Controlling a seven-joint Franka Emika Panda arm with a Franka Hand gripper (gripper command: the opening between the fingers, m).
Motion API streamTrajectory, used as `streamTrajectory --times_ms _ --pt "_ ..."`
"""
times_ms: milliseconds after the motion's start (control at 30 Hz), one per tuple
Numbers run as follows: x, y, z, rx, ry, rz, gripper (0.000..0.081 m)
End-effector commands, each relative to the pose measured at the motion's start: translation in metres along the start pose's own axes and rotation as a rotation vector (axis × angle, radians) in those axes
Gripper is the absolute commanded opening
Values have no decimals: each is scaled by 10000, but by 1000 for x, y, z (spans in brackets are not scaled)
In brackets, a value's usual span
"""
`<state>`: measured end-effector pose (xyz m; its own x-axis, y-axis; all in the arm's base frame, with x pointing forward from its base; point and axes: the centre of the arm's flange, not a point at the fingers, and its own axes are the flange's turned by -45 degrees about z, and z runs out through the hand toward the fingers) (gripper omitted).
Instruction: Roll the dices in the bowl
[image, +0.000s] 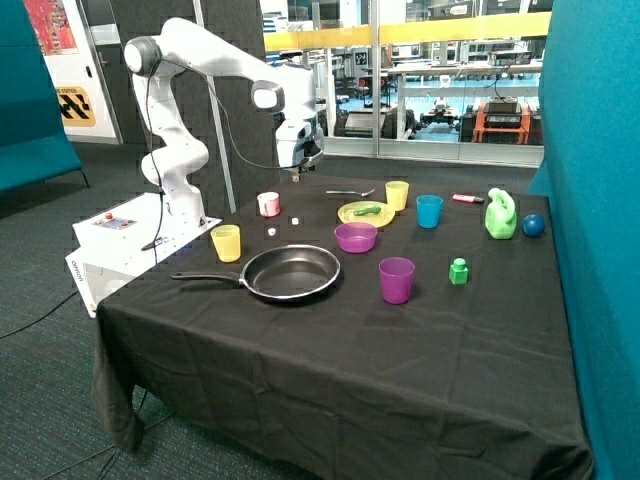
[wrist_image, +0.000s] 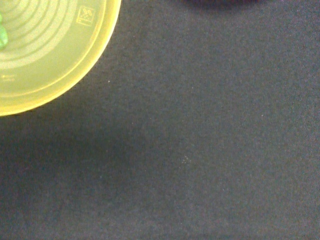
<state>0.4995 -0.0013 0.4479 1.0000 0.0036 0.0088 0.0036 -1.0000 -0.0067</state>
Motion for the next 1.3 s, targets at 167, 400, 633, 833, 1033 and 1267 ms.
streamTrajectory --times_ms 167,400,633,833,1033,1267 --pt "-17 -10 -5 -64 -91 -779 205" --pt "-25 -2 5 -61 -93 -1437 87" --pt "-37 28 20 -60 -94 -1652 74" --pt "-51 50 36 -60 -94 -1722 75" --pt "-66 58 51 -59 -95 -1935 79" --pt "-81 54 68 -57 -96 -2293 91"
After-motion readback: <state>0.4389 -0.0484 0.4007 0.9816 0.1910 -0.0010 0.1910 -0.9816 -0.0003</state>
